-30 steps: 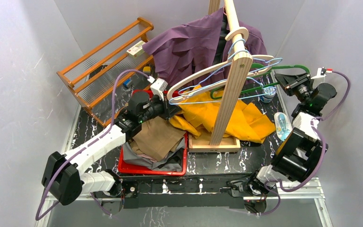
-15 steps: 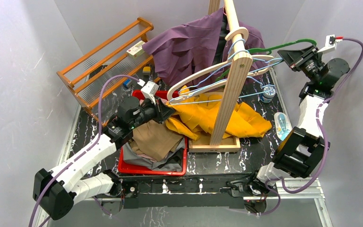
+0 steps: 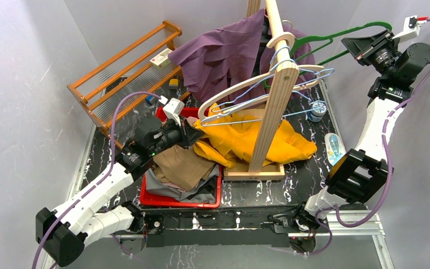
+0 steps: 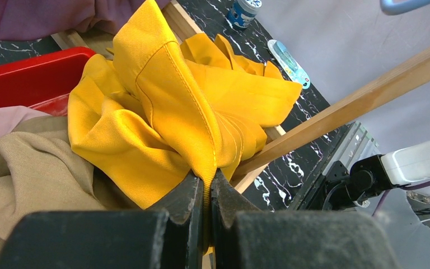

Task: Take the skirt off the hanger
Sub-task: Place the hanger at the clothesline.

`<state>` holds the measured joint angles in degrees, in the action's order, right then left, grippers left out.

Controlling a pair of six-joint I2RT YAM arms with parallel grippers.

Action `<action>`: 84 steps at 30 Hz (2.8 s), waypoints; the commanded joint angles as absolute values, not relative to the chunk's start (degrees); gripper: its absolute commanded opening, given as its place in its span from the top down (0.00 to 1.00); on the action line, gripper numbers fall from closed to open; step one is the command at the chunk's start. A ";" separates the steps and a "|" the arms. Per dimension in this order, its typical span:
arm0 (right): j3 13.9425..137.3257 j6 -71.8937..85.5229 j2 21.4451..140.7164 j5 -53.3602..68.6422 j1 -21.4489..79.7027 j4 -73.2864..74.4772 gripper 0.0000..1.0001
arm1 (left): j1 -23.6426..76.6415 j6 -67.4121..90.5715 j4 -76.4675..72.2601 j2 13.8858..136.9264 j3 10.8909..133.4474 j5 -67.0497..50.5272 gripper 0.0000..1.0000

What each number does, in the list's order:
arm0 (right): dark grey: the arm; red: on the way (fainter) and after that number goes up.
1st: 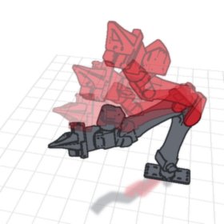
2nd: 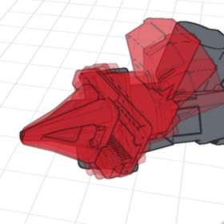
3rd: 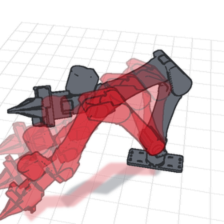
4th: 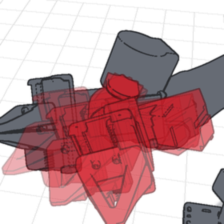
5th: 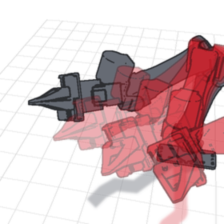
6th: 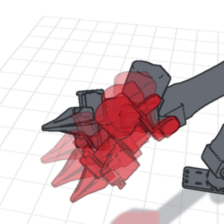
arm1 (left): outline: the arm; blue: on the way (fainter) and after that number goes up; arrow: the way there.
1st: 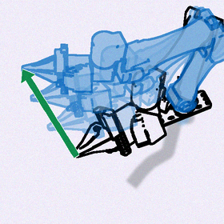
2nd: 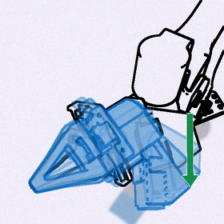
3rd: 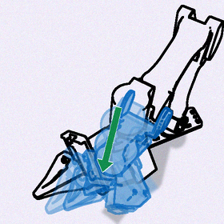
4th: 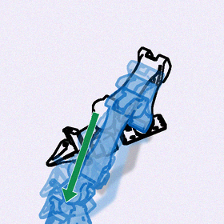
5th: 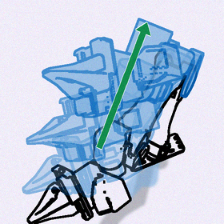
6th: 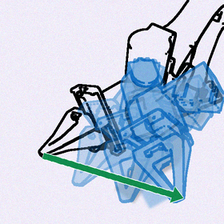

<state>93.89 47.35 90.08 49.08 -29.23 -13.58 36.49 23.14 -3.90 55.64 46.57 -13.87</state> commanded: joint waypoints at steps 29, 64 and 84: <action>99.40 56.99 82.54 50.69 -21.73 -26.05 1.00 | 36.08 22.12 -2.07 50.53 52.34 -11.21 1.00; 97.22 84.84 82.34 66.13 -29.89 -67.50 1.00 | 36.04 20.79 -3.19 52.66 53.96 -13.71 1.00; 85.34 46.66 81.04 45.29 -29.87 -2.78 0.22 | 36.04 19.88 1.47 46.85 55.83 -5.56 1.00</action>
